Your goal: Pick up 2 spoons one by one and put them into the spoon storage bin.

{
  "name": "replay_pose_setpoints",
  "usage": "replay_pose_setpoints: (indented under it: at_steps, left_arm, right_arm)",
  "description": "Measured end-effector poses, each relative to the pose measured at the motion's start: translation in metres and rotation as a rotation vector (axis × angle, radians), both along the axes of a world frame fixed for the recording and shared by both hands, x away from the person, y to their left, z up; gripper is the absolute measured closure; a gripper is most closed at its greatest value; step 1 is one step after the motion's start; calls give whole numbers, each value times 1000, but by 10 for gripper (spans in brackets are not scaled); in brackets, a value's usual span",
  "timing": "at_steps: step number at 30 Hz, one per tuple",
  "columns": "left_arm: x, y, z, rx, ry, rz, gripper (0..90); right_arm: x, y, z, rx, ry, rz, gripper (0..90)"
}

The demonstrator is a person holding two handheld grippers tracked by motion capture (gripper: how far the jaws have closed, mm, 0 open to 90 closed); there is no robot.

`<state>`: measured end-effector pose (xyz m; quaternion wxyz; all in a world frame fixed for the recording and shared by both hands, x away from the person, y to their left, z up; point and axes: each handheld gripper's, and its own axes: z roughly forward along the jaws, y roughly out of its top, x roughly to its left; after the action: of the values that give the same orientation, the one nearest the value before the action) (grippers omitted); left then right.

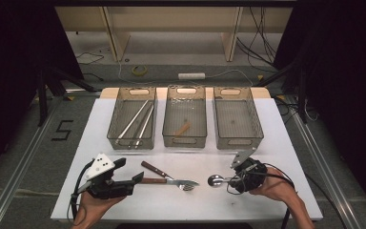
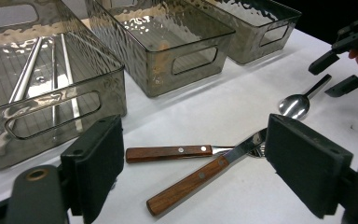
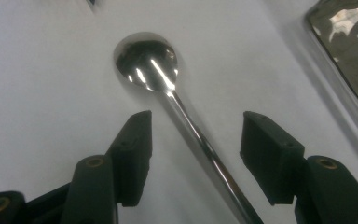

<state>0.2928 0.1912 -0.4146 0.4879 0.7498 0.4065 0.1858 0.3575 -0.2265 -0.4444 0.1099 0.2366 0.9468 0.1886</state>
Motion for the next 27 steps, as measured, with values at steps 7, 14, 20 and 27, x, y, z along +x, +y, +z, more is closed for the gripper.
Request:
replay_pose_setpoints:
  at_steps: [7,14,20,27]
  left_arm:
    - [0,0,0,0,-2,-1,193]
    - [0,0,0,4,-1,-3,193]
    - [0,0,0,4,0,-5,193]
    - [0,-1,0,5,-1,-8,194]
  right_arm:
    - [6,9,-5,-53,23,45,539]
    - [11,15,-12,-95,25,76,610]
    - [13,20,-14,-120,43,105,716]
    - [14,20,-14,-109,52,136,786]
